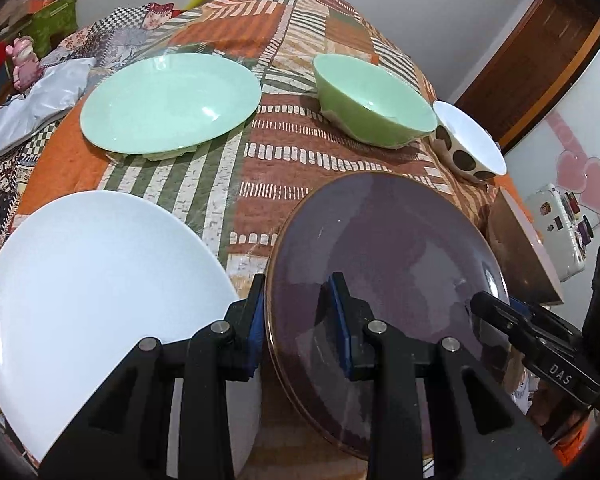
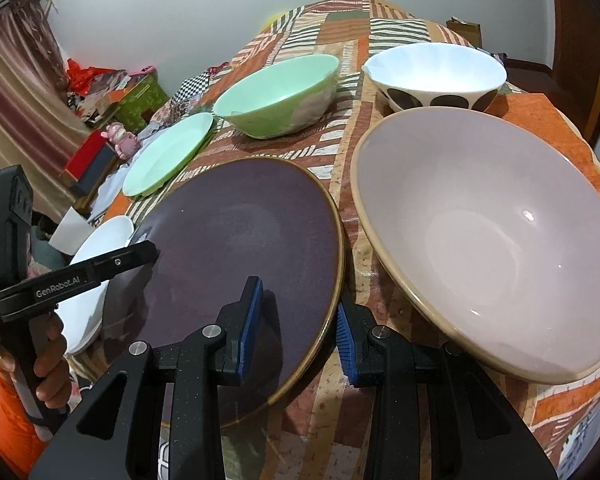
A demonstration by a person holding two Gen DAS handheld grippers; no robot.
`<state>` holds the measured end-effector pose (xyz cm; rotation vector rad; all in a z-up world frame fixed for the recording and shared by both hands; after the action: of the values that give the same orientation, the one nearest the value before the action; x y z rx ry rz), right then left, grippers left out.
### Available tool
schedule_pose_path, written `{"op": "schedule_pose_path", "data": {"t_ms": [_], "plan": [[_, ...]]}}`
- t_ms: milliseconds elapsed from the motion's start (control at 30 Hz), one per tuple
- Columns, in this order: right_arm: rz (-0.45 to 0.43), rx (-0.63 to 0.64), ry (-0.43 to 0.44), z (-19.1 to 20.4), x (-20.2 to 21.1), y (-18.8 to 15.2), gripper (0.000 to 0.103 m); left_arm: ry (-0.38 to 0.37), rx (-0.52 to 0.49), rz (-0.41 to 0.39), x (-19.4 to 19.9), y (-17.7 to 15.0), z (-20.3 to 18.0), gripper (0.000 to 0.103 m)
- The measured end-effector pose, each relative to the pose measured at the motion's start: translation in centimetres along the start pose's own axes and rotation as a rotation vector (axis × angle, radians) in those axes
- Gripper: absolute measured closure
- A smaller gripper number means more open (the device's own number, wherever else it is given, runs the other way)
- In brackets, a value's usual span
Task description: Organize plates and bowls
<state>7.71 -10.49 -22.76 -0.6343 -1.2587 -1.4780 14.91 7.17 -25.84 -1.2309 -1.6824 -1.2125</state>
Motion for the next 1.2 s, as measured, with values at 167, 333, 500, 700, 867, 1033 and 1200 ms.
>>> {"op": "schedule_pose_path", "data": {"t_ms": [167, 333, 500, 700, 867, 1033, 1200], "plan": [[0.004, 0.005, -0.007, -0.1, -0.1, -0.1, 0.072, 0.018, -0.016, 0.0, -0.6, 0.2, -0.2, 0.073], [0.013, 0.016, -0.018, 0.2, 0.2, -0.1, 0.072, 0.022, -0.009, -0.002, -0.4, 0.1, 0.0, 0.073], [0.006, 0.03, -0.047, 0.4, 0.7, -0.3, 0.072, 0.036, -0.014, -0.043, 1.0, -0.4, -0.1, 0.073], [-0.015, 0.039, -0.061, 0.6, 1.9, -0.7, 0.071, 0.059, -0.019, -0.092, 3.3, -1.4, -0.3, 0.073], [-0.04, 0.069, -0.048, 1.6, 3.0, -0.8, 0.071, 0.094, -0.021, -0.146, 5.6, -2.5, -0.2, 0.073], [-0.051, 0.127, -0.042, 3.7, 3.4, -0.5, 0.07, 0.129, -0.003, -0.198, 7.8, -3.6, 0.7, 0.066], [-0.063, 0.188, -0.028, 6.0, 3.5, 0.3, 0.068, 0.184, 0.018, -0.252, 10.1, -5.1, 2.6, 0.058]]}}
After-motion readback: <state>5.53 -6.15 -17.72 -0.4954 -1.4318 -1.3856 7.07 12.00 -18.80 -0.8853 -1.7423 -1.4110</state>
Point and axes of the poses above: each gripper's, at about its wrist camera, not at the fingertips, and x roughly against the way its jaws point, z to its left, y to its top, the point moved 4 cm from there along -x, roughly the way its jaws point, and after that the axes turned 12 degrees about z, right-handed, at the moved point
